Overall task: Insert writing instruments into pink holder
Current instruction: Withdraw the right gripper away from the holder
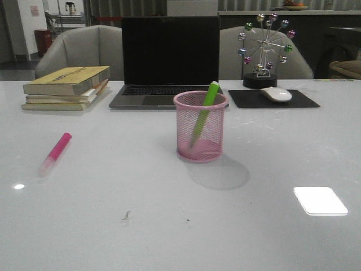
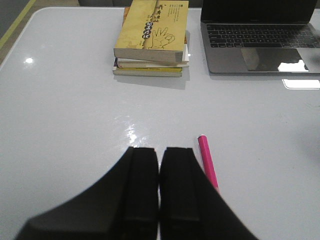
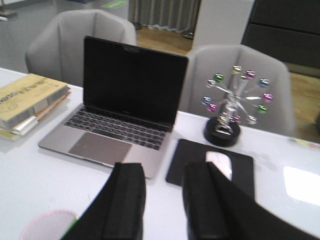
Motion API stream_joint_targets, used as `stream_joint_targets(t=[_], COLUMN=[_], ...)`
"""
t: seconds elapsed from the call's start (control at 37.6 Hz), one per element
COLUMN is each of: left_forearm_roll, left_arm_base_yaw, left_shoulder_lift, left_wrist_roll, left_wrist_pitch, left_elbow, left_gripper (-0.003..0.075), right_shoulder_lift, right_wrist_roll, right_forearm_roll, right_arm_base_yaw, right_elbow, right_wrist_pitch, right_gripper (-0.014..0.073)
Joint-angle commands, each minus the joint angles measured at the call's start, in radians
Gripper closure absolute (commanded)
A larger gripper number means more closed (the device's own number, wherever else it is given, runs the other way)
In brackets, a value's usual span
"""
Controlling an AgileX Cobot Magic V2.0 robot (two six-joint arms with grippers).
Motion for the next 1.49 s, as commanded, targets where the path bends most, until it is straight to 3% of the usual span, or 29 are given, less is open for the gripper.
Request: stream_joint_targets(t=[0.0, 0.16, 0.43, 0.64, 0.8, 0.93, 1.22, 1.46], left_forearm_roll=[-0.008, -0.008, -0.008, -0.044, -0.065, -0.065, -0.075, -0.102], left_arm_base_yaw=[-0.007, -0.007, -0.007, -0.007, -0.007, -0.031, -0.11, -0.11], left_shoulder_lift=[-0.006, -0.006, -0.006, -0.006, 0.0, 0.037, 0.232, 0.54], left_wrist_roll=[-0.011, -0.011, -0.011, -0.011, 0.009, 0.082, 0.097, 0.097], left_wrist_pitch=[-0.076, -0.078, -0.074, -0.076, -0.027, 0.075, 0.126, 0.328], left_elbow=[-0.036, -0.036, -0.036, -0.036, -0.059, -0.147, -0.39, -0.655], left_gripper=[0.0591, 0.0591, 0.0591, 0.059, 0.0513, 0.0395, 0.0399, 0.0399], right_shoulder_lift=[-0.105, -0.23, -0.436, -0.506, -0.506, -0.506, -0.506, -0.506], right_wrist_roll=[-0.008, 0.002, 0.063, 0.065, 0.065, 0.065, 0.065, 0.065], right_forearm_roll=[-0.022, -0.022, -0.025, -0.026, -0.026, -0.026, -0.026, -0.026], right_arm_base_yaw=[-0.03, -0.063, -0.066, -0.066, -0.066, -0.066, -0.066, -0.066], right_elbow=[-0.003, 0.1, 0.287, 0.329, 0.329, 0.329, 0.329, 0.329], right_wrist_pitch=[0.08, 0.207, 0.241, 0.284, 0.282, 0.282, 0.286, 0.331], right_gripper=[0.0258, 0.0258, 0.0258, 0.0258, 0.0258, 0.0258, 0.0258, 0.0258])
